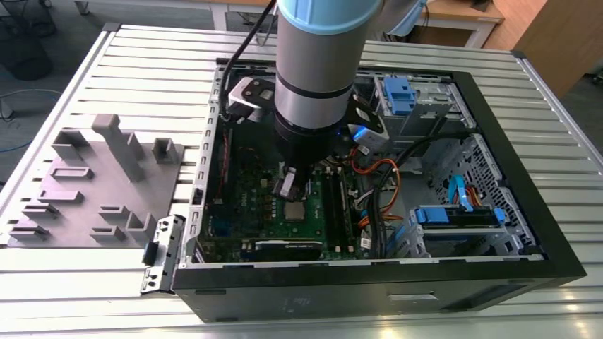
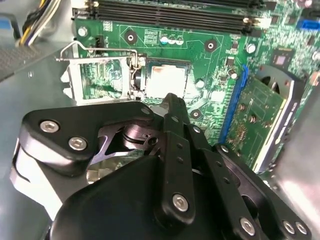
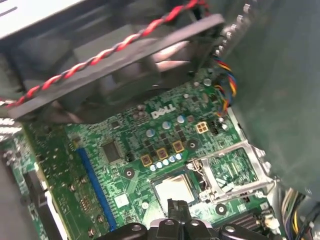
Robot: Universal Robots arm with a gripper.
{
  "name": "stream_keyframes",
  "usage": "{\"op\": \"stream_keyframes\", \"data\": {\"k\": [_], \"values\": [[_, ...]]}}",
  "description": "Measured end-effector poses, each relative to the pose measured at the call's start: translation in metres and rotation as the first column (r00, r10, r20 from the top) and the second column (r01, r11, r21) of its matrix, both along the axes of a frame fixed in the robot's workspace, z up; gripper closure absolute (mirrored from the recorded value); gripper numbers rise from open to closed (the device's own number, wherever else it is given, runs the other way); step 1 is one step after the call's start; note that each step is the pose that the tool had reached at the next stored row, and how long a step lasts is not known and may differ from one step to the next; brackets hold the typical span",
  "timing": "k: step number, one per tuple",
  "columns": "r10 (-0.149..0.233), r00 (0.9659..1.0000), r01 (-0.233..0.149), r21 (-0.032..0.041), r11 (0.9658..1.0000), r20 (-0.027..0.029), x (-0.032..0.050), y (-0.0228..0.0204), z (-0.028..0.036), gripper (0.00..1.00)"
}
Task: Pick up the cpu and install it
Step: 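Close the cpu cover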
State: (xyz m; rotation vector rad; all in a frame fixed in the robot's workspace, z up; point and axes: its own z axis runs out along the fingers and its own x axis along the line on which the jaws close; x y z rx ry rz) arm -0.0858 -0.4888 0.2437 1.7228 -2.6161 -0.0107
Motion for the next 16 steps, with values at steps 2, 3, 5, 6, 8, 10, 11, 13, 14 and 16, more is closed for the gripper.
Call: {"op": "stream_keyframes", "data": {"k": [2, 3, 5, 6, 8, 10, 11, 13, 14, 16], "values": [[0.025, 0.9997, -0.025, 0.0001, 0.9997, 0.0000, 0.0000, 0.0000, 0.0000, 0.89], [0.027, 0.9996, -0.027, 0.0001, 0.9996, 0.0000, 0.0000, 0.0000, 0.0000, 0.89], [0.028, 0.9996, -0.028, 0.0000, 0.9996, 0.0000, 0.0000, 0.0000, 0.0000, 0.89], [0.028, 0.9996, -0.028, 0.0000, 0.9996, 0.0000, 0.0000, 0.0000, 0.0000, 0.89], [0.028, 0.9996, -0.028, 0.0001, 0.9996, 0.0001, 0.0000, 0.0000, -0.0001, 0.89], [0.028, 0.9996, -0.028, 0.0000, 0.9996, 0.0000, 0.0000, 0.0000, 0.0000, 0.89], [0.028, 0.9996, -0.028, 0.0001, 0.9996, 0.0000, 0.0000, 0.0000, 0.0000, 0.89], [0.028, 0.9996, -0.028, 0.0001, 0.9996, 0.0000, 0.0000, 0.0000, 0.0000, 0.89], [0.028, 0.9996, -0.028, 0.0001, 0.9996, 0.0000, 0.0000, 0.0000, 0.0000, 0.89], [0.029, 0.9996, -0.029, 0.0001, 0.9996, 0.0001, 0.0000, 0.0000, -0.0001, 0.89]]}}
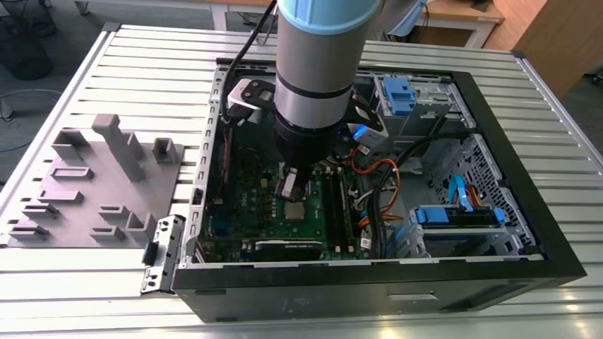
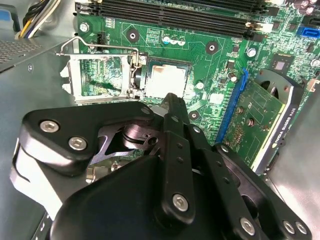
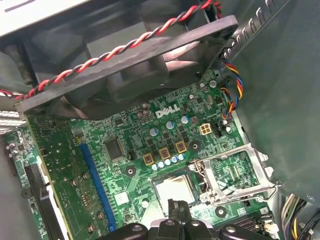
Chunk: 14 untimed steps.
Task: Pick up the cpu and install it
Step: 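Close the cpu cover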
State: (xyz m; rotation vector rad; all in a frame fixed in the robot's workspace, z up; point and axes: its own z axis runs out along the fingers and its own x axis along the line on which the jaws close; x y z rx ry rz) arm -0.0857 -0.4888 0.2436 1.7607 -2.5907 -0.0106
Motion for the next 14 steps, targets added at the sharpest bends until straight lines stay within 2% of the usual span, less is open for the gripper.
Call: {"op": "stream_keyframes", "data": {"k": [5, 9, 14], "values": [[0.032, 0.9995, -0.032, 0.0001, 0.9995, 0.0000, 0.0000, 0.0000, 0.0000, 0.89], [0.069, 0.9976, -0.069, 0.0000, 0.9976, 0.0000, 0.0000, 0.0000, 0.0000, 0.89], [0.072, 0.9974, -0.072, 0.0000, 0.9974, 0.0000, 0.0000, 0.0000, 0.0000, 0.89]]}}
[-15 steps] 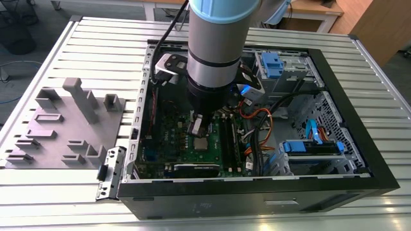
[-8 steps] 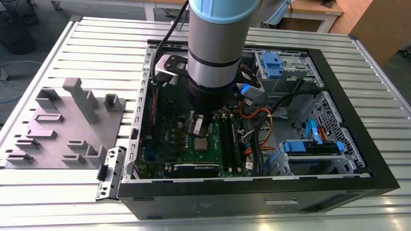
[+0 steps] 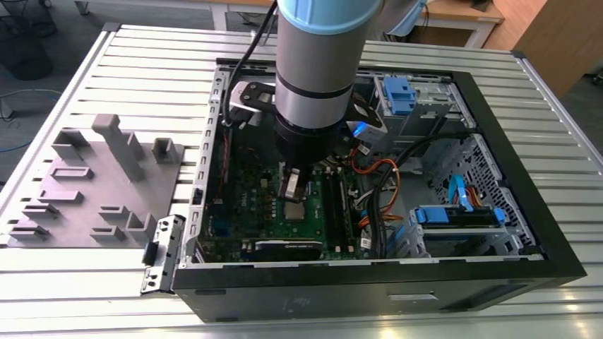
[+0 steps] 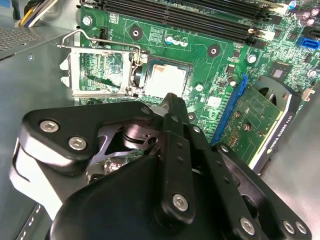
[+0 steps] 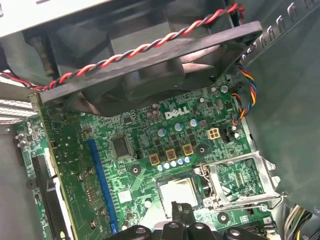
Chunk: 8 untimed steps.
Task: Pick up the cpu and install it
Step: 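Close the cpu cover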
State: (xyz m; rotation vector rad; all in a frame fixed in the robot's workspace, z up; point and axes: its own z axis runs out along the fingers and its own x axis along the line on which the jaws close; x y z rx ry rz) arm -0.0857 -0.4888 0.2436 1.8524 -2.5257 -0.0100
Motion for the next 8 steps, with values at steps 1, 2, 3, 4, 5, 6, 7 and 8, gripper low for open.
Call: {"op": "stream_keyframes", "data": {"k": [1, 2, 3, 4, 5, 6, 7, 8], "values": [[0.000, 1.0000, 0.000, 0.0000, 1.0000, 0.0000, 0.0000, 0.0000, 0.0000, 0.89], [0.000, 1.0000, 0.000, 0.0000, 1.0000, 0.0000, 0.0000, 0.0000, 0.0000, 0.89], [0.000, 1.0000, 0.000, 0.0000, 1.0000, 0.0000, 0.0000, 0.0000, 0.0000, 0.89], [0.000, 1.0000, 0.000, -0.0001, 1.0000, 0.0000, 0.0000, 0.0000, 0.0000, 0.89], [0.000, 1.0000, 0.000, 0.0000, 1.0000, 0.0000, 0.0000, 0.0000, 0.0000, 0.89], [0.000, 1.0000, 0.000, 0.0001, 1.0000, 0.0000, 0.0000, 0.0000, 0.0000, 0.89], [0.000, 1.0000, 0.000, 0.0000, 1.0000, 0.0000, 0.0000, 0.0000, 0.0000, 0.89], [0.000, 1.0000, 0.000, 0.0000, 1.0000, 0.0000, 0.0000, 0.0000, 0.0000, 0.89]]}}
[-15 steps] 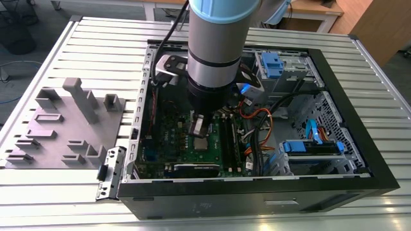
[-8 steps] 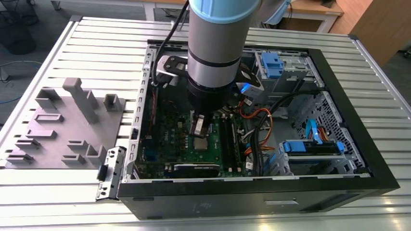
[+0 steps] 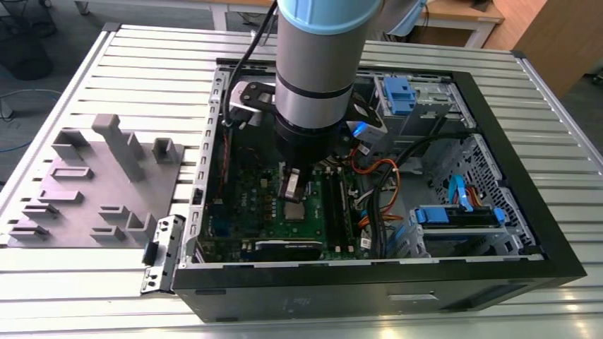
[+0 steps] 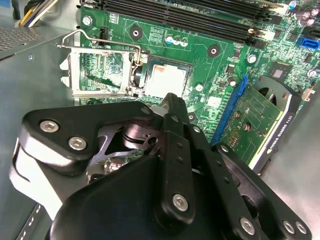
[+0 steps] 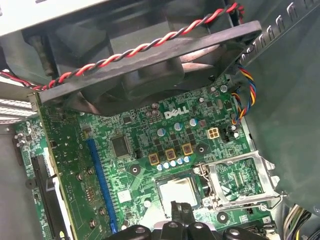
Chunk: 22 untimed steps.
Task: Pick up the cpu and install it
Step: 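Close the cpu cover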
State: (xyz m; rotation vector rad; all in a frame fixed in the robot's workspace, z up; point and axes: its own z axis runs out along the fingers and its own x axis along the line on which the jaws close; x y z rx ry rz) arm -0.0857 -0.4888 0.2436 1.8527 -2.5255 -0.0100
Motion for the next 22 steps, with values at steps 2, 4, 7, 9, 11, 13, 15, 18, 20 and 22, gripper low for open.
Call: {"op": "stream_keyframes", "data": {"k": [2, 4, 7, 9, 11, 13, 15, 18, 20, 22], "values": [[0.000, 1.0000, 0.000, 0.0000, 1.0000, 0.0000, 0.0000, 0.0000, 0.0000, 0.89], [0.004, 1.0000, -0.004, 0.0000, 1.0000, 0.0000, 0.0000, 0.0000, 0.0000, 0.89], [0.019, 0.9998, -0.019, 0.0000, 0.9998, 0.0000, 0.0001, 0.0000, 0.0000, 0.89], [0.024, 0.9997, -0.024, 0.0000, 0.9997, 0.0000, 0.0001, 0.0000, 0.0000, 0.89], [0.025, 0.9997, -0.025, 0.0001, 0.9997, 0.0000, 0.0027, 0.0018, 0.0000, 0.89], [0.025, 0.9997, -0.025, 0.0001, 0.9997, 0.0000, 0.0040, 0.0017, 0.0000, 0.89], [0.025, 0.9997, -0.025, 0.0001, 0.9997, 0.0000, 0.0040, 0.0017, 0.0000, 0.89], [0.025, 0.9997, -0.025, 0.0000, 0.9997, 0.0000, 0.0040, 0.0017, 0.0000, 0.89], [0.025, 0.9997, -0.025, 0.0000, 0.9997, 0.0000, 0.0040, 0.0017, 0.0000, 0.89], [0.025, 0.9997, -0.025, 0.0001, 0.9997, 0.0001, 0.0051, 0.0017, -0.0002, 0.89]]}}
